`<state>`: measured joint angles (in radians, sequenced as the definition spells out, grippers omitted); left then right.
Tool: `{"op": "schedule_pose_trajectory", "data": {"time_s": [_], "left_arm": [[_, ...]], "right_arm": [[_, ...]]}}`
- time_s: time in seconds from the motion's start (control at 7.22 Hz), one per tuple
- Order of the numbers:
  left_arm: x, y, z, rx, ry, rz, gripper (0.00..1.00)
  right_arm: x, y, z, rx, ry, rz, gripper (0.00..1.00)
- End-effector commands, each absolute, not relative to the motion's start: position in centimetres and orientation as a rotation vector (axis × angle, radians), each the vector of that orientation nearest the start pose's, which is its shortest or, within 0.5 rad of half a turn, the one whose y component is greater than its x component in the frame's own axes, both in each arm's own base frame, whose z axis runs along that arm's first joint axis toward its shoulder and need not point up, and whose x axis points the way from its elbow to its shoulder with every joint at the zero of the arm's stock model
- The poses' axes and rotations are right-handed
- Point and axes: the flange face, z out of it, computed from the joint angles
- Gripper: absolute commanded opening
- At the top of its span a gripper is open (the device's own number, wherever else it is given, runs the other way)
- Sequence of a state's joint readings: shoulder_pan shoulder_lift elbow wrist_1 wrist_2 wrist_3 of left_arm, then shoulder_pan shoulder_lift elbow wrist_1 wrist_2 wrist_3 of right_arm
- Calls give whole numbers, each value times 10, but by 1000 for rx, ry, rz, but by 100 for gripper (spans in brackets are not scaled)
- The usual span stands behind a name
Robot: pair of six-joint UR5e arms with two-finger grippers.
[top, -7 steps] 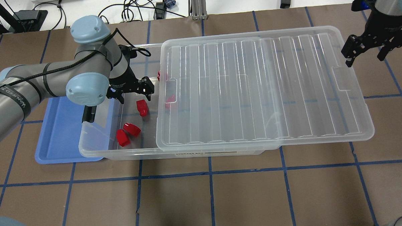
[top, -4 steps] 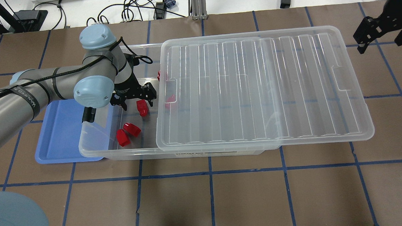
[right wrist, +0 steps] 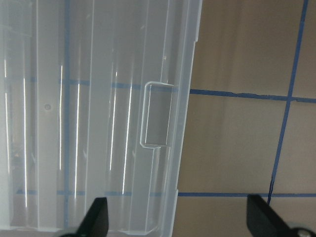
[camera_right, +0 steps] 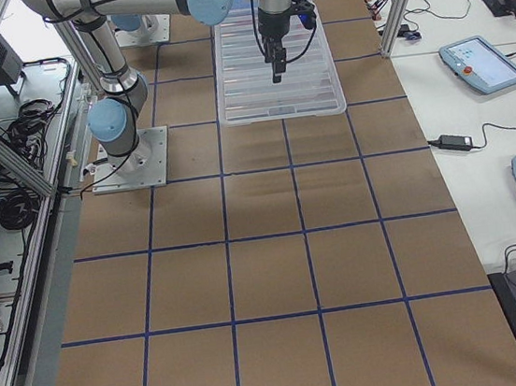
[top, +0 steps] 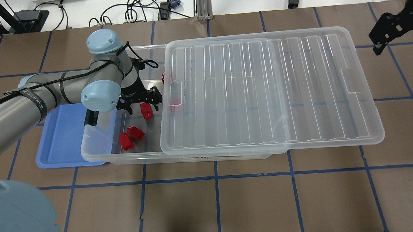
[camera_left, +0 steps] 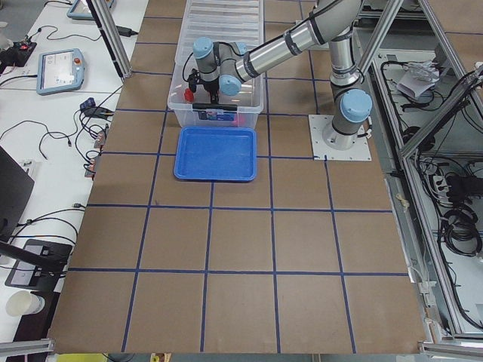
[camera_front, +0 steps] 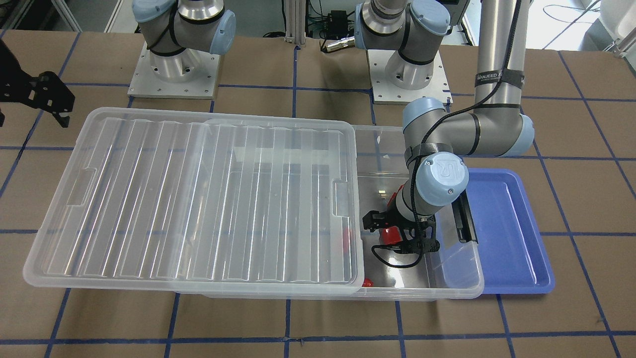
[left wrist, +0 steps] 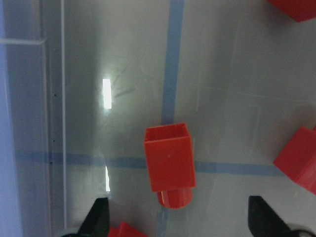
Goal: Place red block in blue tray from box
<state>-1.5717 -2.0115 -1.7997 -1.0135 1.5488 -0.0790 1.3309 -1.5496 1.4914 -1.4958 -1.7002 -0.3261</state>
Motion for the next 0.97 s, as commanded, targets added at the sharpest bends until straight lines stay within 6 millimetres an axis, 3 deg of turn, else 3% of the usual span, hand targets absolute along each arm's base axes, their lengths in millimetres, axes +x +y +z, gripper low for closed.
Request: {"op": "schedule_pose_trajectory", "data": {"time_s": [0.0,0.14,0.28,0.42,0.55,0.83], "left_arm": [[-134,-578,180,-96,3154,141,48],[-134,-578,181,-98,3155,132,8],[-133,-582,195,-98,3156,88,0],[-135,-586,209,-93,3159,55,0],[-130,-605,244,-63,3164,-42,0],[-132,-613,315,-46,3161,162,0]], "right_arm": [[16,-514,504,-145,3256,98,100],[16,-515,502,-156,3254,108,100],[17,-514,503,-156,3255,104,100],[16,-515,501,-154,3254,116,100],[16,-515,501,-156,3255,109,100],[15,-515,500,-159,3256,121,100]]}}
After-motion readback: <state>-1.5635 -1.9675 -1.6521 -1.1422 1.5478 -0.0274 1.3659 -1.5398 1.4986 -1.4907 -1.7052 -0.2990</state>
